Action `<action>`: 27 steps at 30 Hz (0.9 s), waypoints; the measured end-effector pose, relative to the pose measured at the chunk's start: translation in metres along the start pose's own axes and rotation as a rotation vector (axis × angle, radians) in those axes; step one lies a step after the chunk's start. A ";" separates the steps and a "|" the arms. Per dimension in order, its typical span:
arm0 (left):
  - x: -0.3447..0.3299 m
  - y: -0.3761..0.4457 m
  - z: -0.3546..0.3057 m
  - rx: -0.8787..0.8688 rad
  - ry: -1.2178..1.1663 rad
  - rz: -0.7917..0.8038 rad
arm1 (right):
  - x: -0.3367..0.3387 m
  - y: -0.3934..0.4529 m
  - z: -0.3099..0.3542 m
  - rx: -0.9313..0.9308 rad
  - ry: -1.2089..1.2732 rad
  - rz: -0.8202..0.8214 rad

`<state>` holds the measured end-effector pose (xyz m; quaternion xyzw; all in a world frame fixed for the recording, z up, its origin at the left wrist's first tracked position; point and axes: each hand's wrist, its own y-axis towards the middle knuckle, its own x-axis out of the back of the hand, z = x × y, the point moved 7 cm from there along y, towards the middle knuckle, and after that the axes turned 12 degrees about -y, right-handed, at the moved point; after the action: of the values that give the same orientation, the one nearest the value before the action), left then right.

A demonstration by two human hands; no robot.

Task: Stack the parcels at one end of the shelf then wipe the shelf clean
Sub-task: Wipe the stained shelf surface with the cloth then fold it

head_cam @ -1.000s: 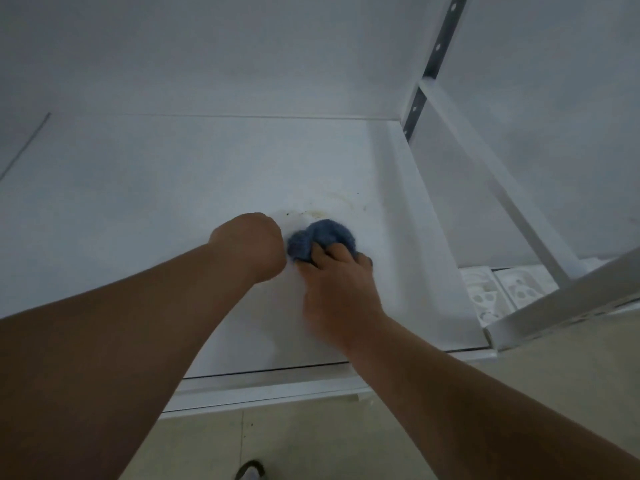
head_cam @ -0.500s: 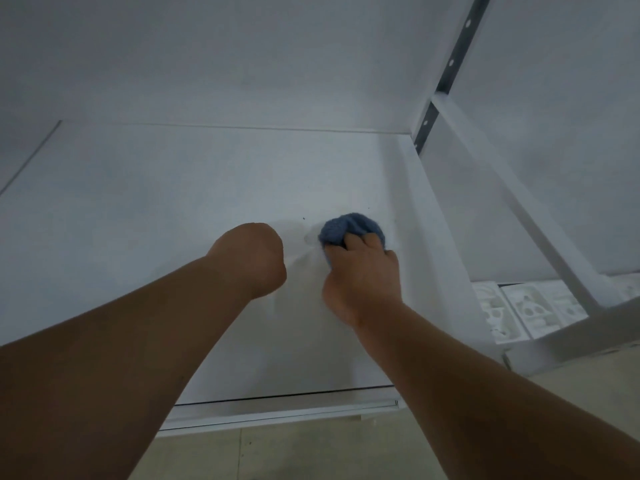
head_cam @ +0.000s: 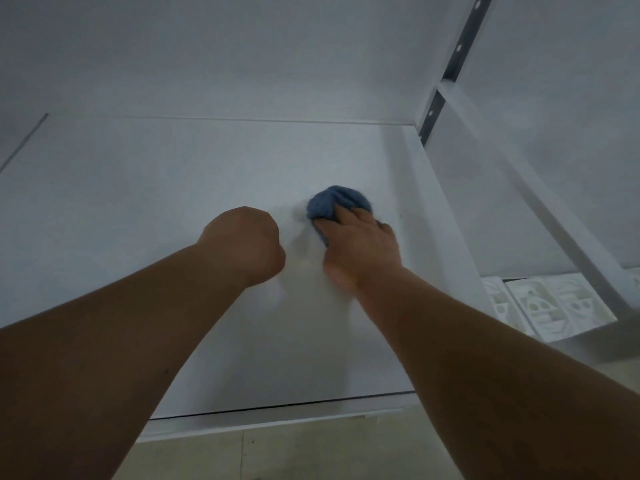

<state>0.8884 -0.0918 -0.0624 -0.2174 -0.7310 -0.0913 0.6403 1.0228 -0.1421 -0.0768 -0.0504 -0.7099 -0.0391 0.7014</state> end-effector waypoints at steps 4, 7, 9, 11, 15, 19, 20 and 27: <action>0.003 0.003 0.002 0.042 -0.034 -0.012 | 0.000 -0.013 -0.007 -0.182 -0.006 0.036; 0.009 0.005 -0.004 0.056 -0.004 0.001 | 0.001 -0.017 0.031 -0.112 0.038 0.013; 0.010 0.007 -0.006 0.063 0.020 0.031 | -0.002 -0.015 0.056 0.028 0.075 0.002; 0.011 0.011 -0.002 0.060 0.014 0.045 | -0.003 -0.007 0.060 0.120 0.076 0.007; 0.010 0.015 0.000 0.005 0.025 0.058 | -0.002 0.015 0.032 0.151 0.008 0.035; 0.010 0.016 -0.007 -0.024 0.057 0.020 | -0.002 0.016 -0.018 -0.058 0.027 0.030; 0.010 0.017 -0.007 -0.018 0.060 0.022 | -0.004 0.011 -0.028 -0.110 0.031 0.031; 0.010 0.018 -0.016 -0.017 0.056 -0.014 | -0.006 -0.010 0.024 -0.113 0.053 -0.033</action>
<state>0.9098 -0.0806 -0.0523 -0.2151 -0.7136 -0.1083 0.6578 0.9982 -0.1490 -0.0826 -0.0772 -0.6883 -0.0918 0.7155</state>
